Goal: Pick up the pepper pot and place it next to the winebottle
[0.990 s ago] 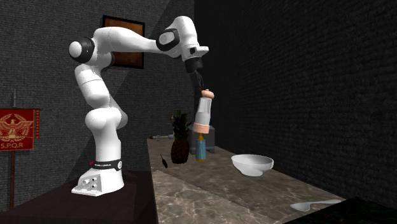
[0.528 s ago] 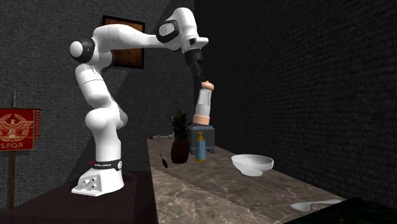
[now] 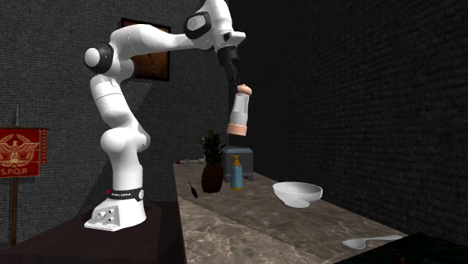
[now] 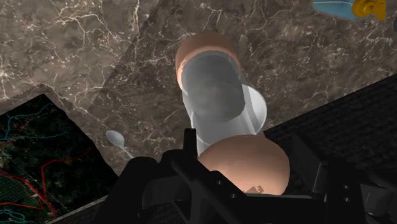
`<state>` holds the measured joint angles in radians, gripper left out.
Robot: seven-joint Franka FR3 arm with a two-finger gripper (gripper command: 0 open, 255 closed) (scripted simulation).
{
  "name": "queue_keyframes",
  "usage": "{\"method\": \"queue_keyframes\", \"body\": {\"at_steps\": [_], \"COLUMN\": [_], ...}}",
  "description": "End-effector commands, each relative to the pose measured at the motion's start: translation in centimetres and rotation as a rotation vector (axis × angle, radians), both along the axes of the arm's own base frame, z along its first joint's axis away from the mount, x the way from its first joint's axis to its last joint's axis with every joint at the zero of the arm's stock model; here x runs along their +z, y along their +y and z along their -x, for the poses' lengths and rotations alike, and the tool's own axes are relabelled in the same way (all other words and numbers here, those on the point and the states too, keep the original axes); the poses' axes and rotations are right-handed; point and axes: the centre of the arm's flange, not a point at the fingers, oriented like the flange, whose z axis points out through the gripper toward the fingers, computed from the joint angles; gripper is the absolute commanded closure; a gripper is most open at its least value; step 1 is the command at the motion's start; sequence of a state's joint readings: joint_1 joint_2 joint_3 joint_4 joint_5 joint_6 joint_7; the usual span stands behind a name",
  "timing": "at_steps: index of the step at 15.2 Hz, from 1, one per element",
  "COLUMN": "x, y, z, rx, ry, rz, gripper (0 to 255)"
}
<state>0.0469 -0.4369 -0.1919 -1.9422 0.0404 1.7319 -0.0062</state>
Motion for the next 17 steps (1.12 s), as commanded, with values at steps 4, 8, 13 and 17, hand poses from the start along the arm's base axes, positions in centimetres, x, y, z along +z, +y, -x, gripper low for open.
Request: {"method": "queue_keyframes", "body": {"at_steps": [4, 8, 13, 17], "x": [2.6, 4.7, 7.4, 9.5], "y": [-0.1, -0.1, -0.1, -0.1], "z": [-0.1, -0.1, -0.1, -0.1], "rx": [0.0, 0.0, 0.0, 0.0], "ry": [0.0, 0.0, 0.0, 0.0], "rz": [0.0, 0.0, 0.0, 0.0], "gripper": [255, 255, 255, 255]}}
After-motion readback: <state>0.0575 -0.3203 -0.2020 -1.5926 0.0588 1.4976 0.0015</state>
